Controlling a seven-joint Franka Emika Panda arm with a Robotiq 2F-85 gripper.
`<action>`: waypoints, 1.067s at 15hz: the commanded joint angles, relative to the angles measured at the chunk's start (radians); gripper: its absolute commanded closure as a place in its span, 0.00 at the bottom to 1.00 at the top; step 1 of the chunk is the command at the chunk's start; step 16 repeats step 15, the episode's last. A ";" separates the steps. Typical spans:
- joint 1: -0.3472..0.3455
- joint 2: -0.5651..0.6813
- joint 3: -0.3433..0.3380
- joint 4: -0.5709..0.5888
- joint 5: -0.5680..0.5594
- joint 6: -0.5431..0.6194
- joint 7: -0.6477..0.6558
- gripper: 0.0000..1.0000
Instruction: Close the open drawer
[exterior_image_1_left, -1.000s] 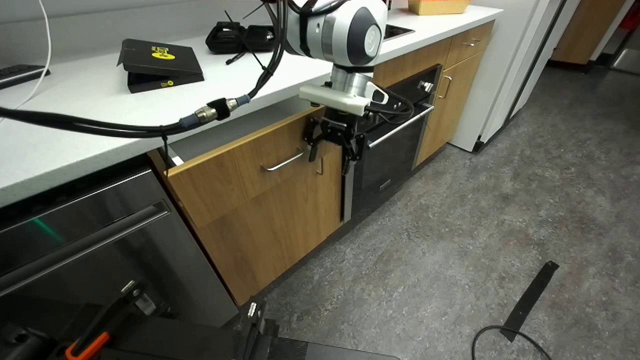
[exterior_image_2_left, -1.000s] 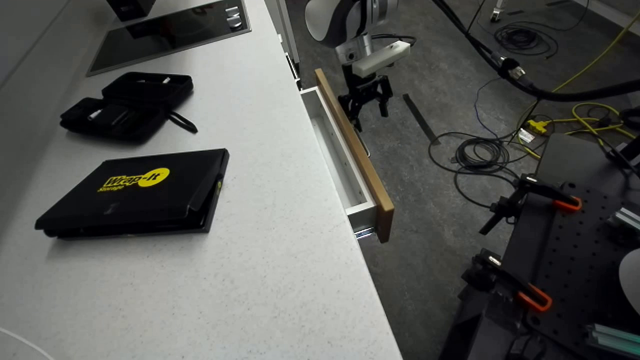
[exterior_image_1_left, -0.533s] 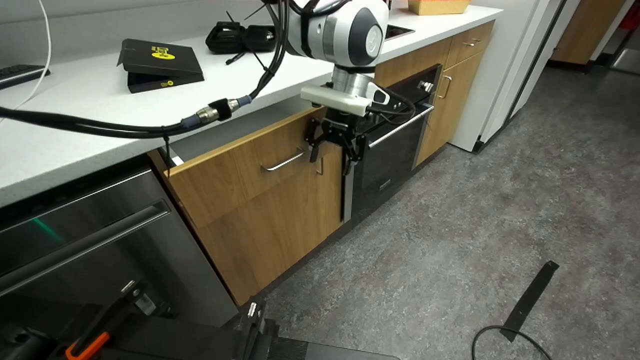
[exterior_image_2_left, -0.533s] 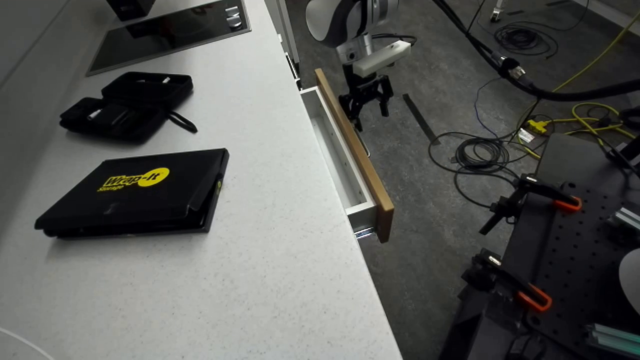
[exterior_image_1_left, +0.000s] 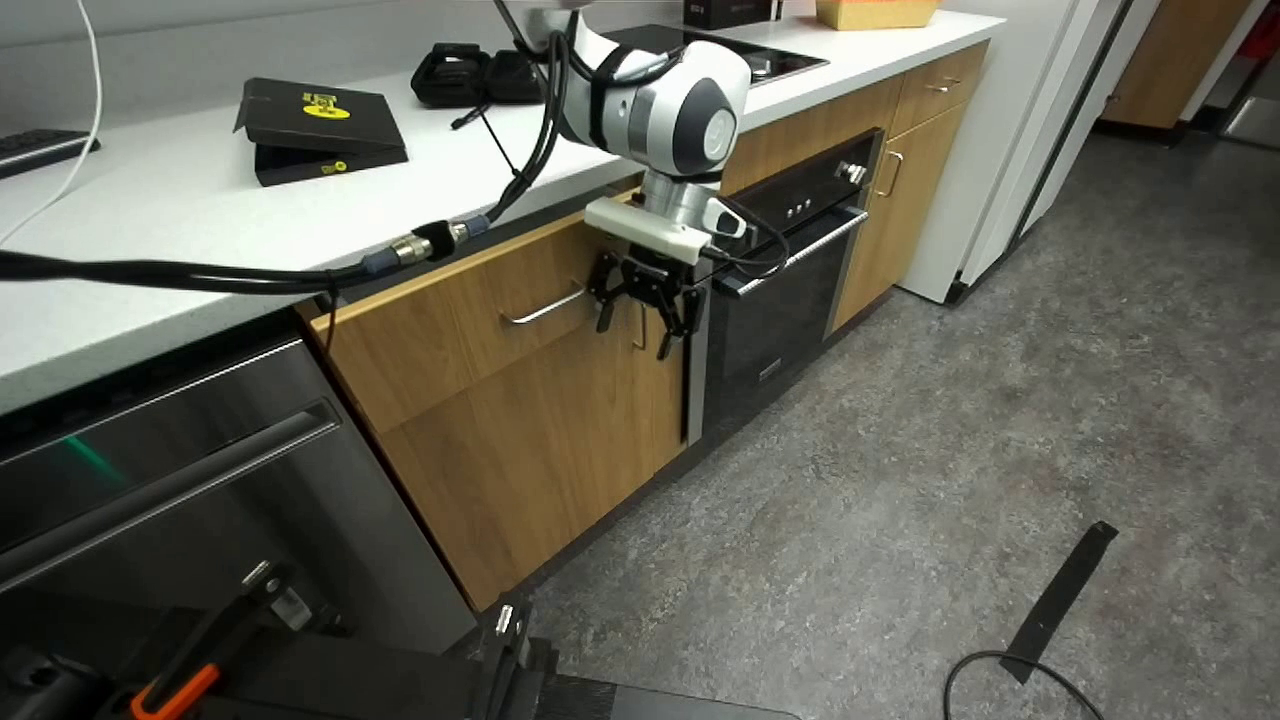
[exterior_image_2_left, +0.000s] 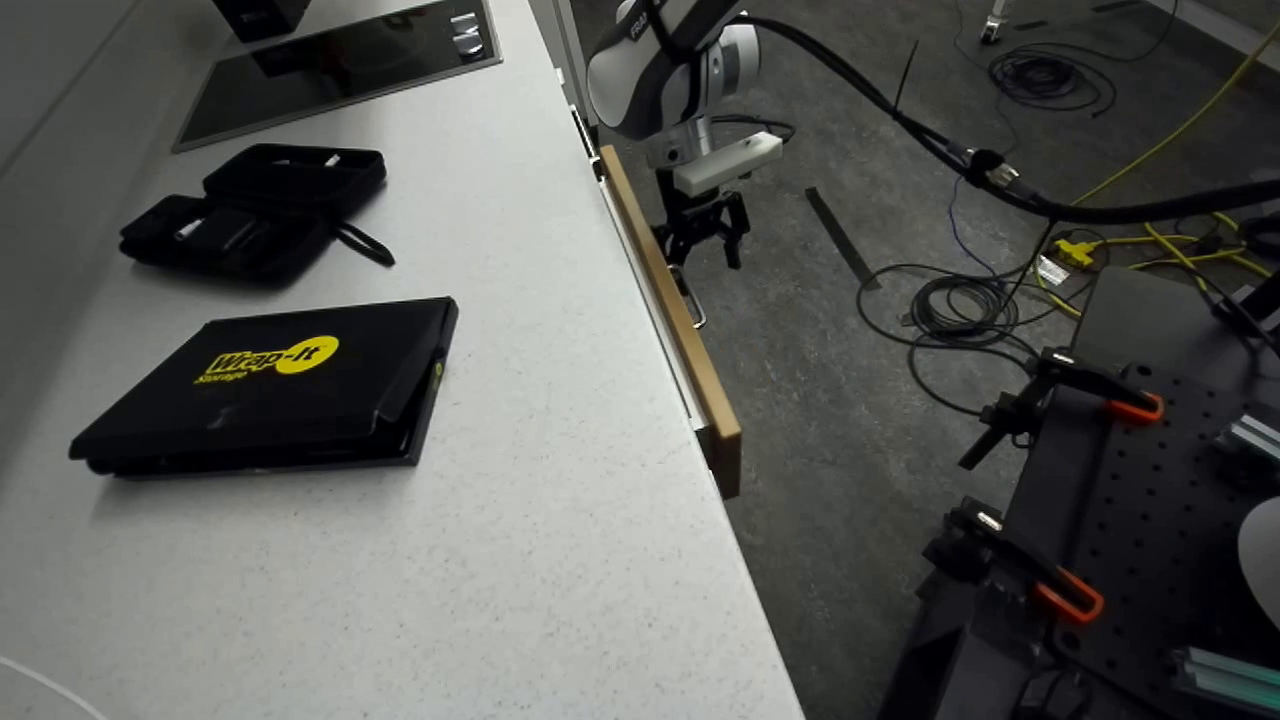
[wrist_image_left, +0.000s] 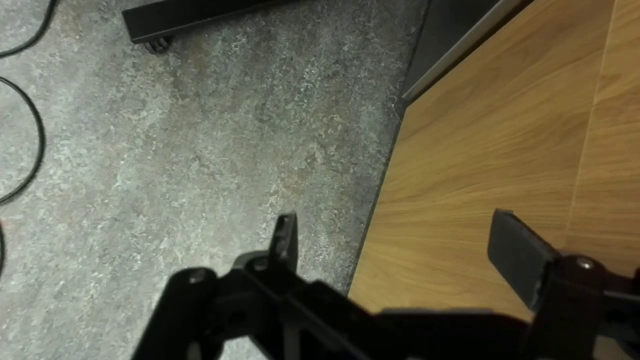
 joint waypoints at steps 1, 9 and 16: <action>0.027 0.116 0.052 0.186 0.068 -0.050 -0.009 0.00; 0.039 0.108 0.037 0.172 0.037 -0.063 -0.071 0.00; 0.039 0.118 0.039 0.196 0.036 -0.100 -0.091 0.00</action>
